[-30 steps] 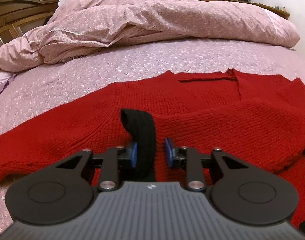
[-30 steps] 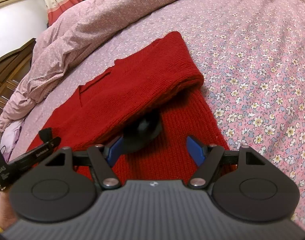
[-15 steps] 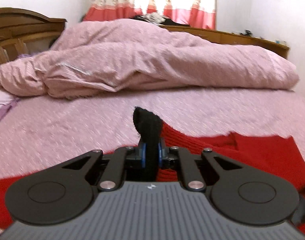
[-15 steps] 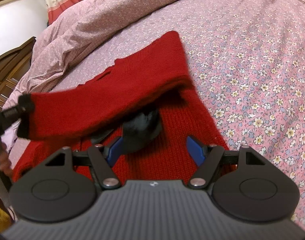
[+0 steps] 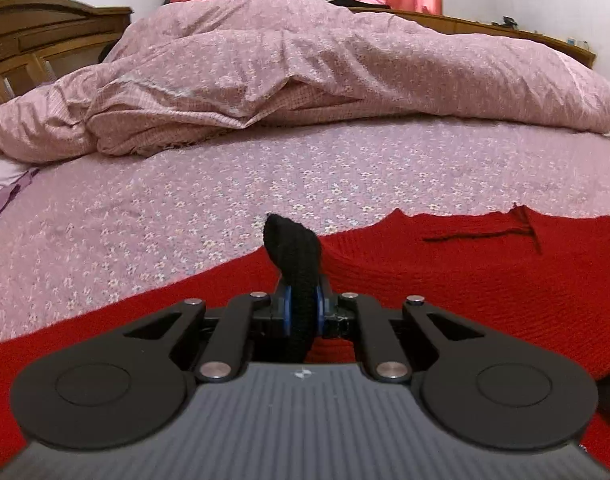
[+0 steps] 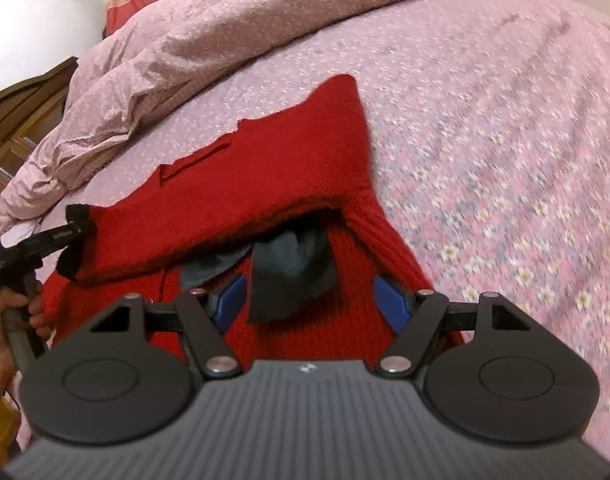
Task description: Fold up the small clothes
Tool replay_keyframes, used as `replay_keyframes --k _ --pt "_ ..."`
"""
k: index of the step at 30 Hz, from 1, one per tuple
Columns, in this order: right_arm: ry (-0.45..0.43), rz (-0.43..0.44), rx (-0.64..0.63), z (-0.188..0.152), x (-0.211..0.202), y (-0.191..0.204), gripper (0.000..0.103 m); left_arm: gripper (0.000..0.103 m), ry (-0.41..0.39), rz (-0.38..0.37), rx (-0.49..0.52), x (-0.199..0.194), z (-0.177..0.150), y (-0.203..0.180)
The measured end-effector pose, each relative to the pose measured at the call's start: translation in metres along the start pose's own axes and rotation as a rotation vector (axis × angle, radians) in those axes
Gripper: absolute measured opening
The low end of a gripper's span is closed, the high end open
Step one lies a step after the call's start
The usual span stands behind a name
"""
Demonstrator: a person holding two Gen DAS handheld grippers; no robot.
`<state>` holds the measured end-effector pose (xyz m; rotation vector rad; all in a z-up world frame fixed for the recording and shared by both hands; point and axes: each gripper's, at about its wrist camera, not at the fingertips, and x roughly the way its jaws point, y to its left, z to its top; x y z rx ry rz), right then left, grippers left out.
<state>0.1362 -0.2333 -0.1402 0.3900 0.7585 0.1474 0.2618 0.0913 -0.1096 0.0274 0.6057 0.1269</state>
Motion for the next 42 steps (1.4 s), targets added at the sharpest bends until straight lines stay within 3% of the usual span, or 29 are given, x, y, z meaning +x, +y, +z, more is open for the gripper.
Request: replay_keyframes --k 6,10,14,20,23,25,29,35,42 --pt "-0.037 0.072 -0.040 0.023 0.018 0.004 0.072 0.014 -0.063 -0.037 0.046 -0.016 0.010 -0.007" --pt "-0.049 0.078 0.028 0.034 0.038 -0.006 0.071 0.014 -0.067 -0.040 0.028 -0.013 0.014 -0.003" --pt "-0.109 0.062 0.070 0.032 0.037 -0.015 0.071 0.014 -0.042 -0.029 0.049 0.001 0.008 -0.006" --pt "-0.100 0.061 0.032 0.029 0.039 -0.013 0.070 0.015 0.003 0.032 0.161 0.028 -0.007 -0.020" --pt "-0.093 0.066 0.030 0.030 0.038 -0.014 0.070 0.024 -0.011 0.048 0.195 0.022 -0.006 -0.021" --pt "-0.078 0.068 0.018 0.030 0.035 -0.013 0.070 0.035 -0.010 0.062 0.202 0.016 -0.003 -0.015" --pt "-0.066 0.066 -0.004 0.028 0.027 -0.008 0.071 0.044 -0.011 0.095 0.187 0.001 0.004 0.004" --pt "-0.087 0.068 -0.028 0.027 0.010 -0.001 0.071 0.047 -0.023 0.056 0.107 -0.030 0.010 0.030" --pt "-0.144 0.079 -0.044 0.038 0.005 0.008 0.071 0.047 -0.040 -0.046 0.100 -0.054 0.001 0.010"
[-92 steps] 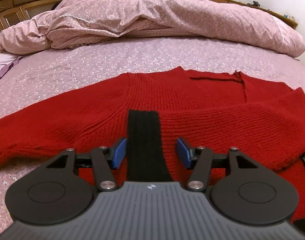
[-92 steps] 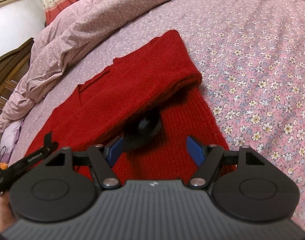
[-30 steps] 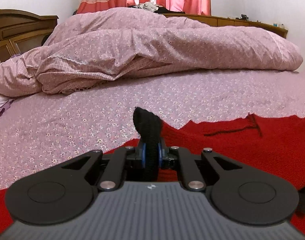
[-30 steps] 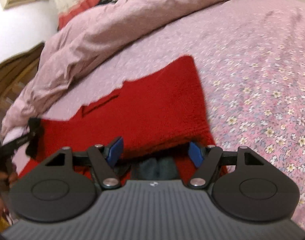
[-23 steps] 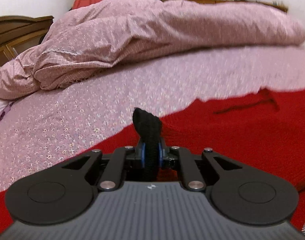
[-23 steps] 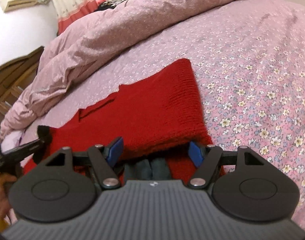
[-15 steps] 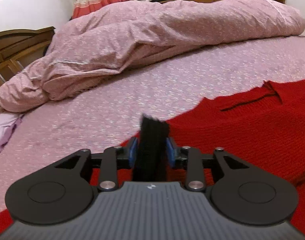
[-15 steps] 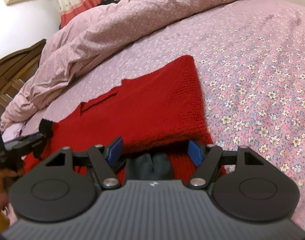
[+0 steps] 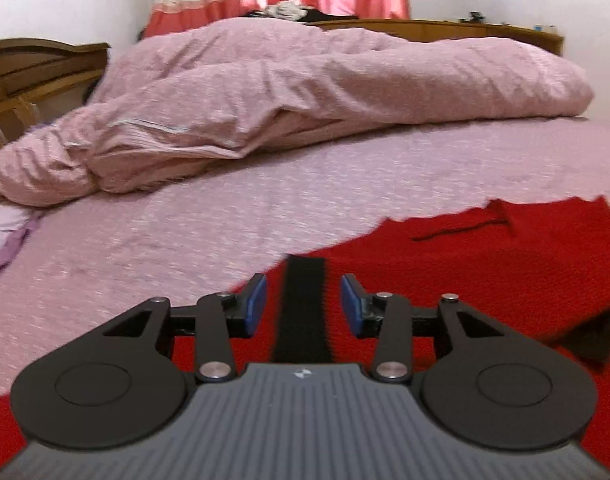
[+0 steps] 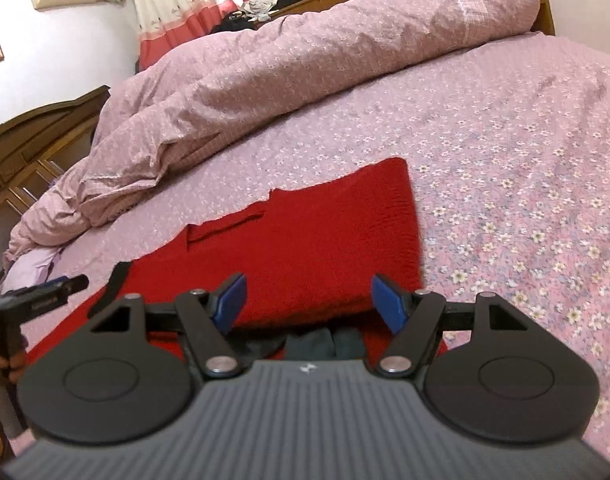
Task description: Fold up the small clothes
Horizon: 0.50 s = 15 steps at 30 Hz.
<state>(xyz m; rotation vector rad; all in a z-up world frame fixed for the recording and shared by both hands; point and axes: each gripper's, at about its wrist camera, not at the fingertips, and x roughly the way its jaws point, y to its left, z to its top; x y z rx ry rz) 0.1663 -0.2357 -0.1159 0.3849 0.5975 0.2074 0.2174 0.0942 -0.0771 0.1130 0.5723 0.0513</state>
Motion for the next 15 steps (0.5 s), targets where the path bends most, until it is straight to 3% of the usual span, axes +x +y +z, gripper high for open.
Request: replay_keyframes --k 4,8,15 --pt "0.030 0.015 0.009 -0.001 0.015 -0.003 0.072 0.046 0.056 -0.061 -0.027 0.011 -0.009 -0.011" --pt "0.085 -0.007 0.000 -0.007 0.033 -0.006 0.070 0.046 0.155 0.003 -0.043 0.036 -0.021 -0.016" --pt "0.065 -0.024 -0.059 -0.010 0.049 -0.005 0.070 0.046 0.153 0.030 -0.039 0.049 -0.022 -0.015"
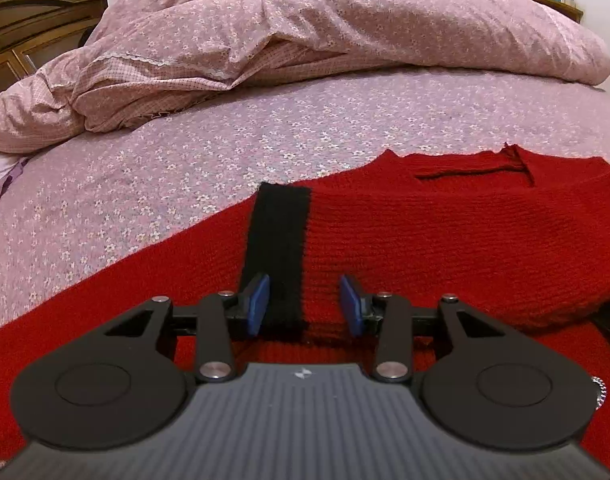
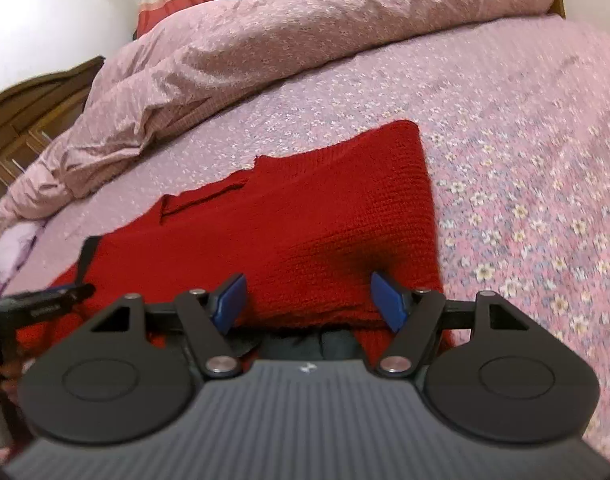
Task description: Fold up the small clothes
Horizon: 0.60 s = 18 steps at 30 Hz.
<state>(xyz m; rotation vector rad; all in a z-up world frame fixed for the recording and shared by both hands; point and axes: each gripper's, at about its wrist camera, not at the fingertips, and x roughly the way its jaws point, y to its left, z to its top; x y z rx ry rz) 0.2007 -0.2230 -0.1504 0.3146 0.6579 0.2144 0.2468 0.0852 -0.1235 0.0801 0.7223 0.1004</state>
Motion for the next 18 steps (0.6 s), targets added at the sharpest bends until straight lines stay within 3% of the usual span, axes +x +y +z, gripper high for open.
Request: replay_keyframes --k 8,18 --pt "0.018 -0.020 -0.025 0.005 -0.008 0.009 0.071 0.048 -0.003 0.007 -0.047 -0.019 0.001 0.010" --pt "0.003 0.001 -0.041 0.003 -0.052 0.022 0.072 0.061 -0.023 0.067 -0.196 -0.080 -0.024 0.051"
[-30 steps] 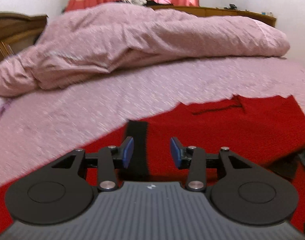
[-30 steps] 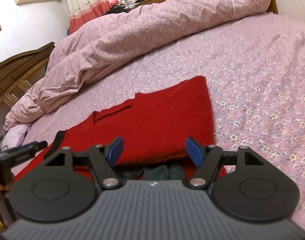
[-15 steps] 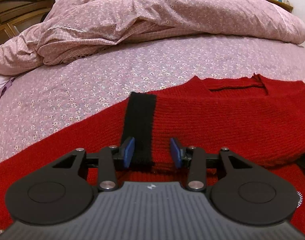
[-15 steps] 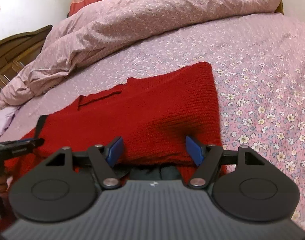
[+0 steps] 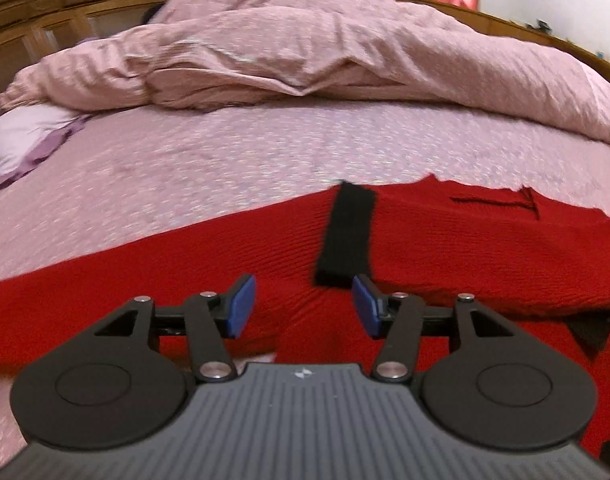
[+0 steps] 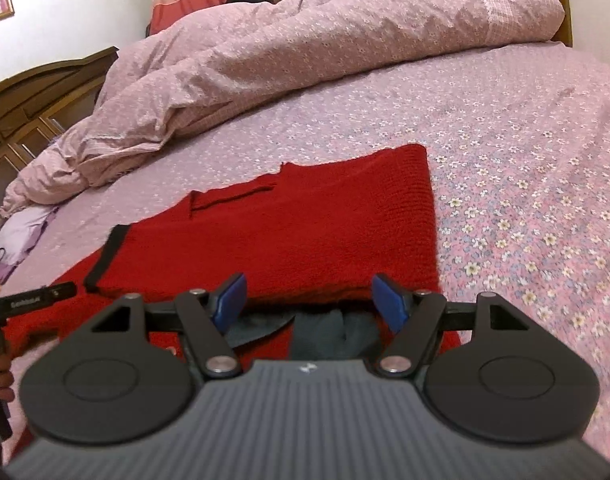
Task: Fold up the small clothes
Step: 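Move the left tool toward the other black-cuffed sleeve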
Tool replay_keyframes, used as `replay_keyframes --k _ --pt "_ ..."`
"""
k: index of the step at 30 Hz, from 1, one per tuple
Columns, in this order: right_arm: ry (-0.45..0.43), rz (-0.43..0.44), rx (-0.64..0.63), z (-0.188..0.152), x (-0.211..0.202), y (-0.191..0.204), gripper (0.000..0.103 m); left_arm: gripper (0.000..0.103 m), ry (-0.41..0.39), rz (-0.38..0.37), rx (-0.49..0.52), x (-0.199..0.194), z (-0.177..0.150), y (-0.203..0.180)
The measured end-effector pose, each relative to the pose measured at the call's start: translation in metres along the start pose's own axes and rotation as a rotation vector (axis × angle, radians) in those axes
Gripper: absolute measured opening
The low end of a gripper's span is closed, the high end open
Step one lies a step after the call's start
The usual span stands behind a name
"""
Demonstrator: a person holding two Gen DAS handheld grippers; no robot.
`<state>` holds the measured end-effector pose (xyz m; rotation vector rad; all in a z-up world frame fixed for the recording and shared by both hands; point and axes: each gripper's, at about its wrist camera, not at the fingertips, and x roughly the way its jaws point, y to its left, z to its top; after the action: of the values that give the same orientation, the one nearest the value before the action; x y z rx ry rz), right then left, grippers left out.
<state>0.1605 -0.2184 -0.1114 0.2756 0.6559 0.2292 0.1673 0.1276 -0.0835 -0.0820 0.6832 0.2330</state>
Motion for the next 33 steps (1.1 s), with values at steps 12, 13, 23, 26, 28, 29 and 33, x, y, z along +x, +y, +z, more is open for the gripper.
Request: replay_keyframes --k 12,13,23,26,28,29,33 --pt "-0.013 0.021 -0.009 -0.006 -0.043 0.015 0.072 0.063 -0.010 0.161 -0.194 -0.052 -0.040 0.089" --pt "-0.011 0.018 -0.010 -0.008 -0.044 0.016 0.072 0.063 -0.011 0.170 -0.222 -0.054 -0.043 0.098" --pt "0.016 -0.010 -0.023 -0.020 -0.050 0.023 0.072 0.067 -0.036 0.305 -0.445 -0.060 -0.070 0.168" --pt "0.023 -0.024 -0.028 -0.022 -0.051 0.024 0.072 0.068 -0.054 0.305 -0.529 -0.060 -0.076 0.185" --pt "0.027 -0.034 -0.028 -0.023 -0.052 0.024 0.072 0.068 -0.062 0.314 -0.578 -0.056 -0.078 0.196" --pt "0.029 -0.037 -0.029 -0.024 -0.052 0.024 0.072 0.068 -0.063 0.321 -0.596 -0.054 -0.079 0.201" --pt "0.037 -0.048 -0.037 -0.026 -0.052 0.027 0.072 0.068 -0.061 0.350 -0.661 -0.045 -0.082 0.219"
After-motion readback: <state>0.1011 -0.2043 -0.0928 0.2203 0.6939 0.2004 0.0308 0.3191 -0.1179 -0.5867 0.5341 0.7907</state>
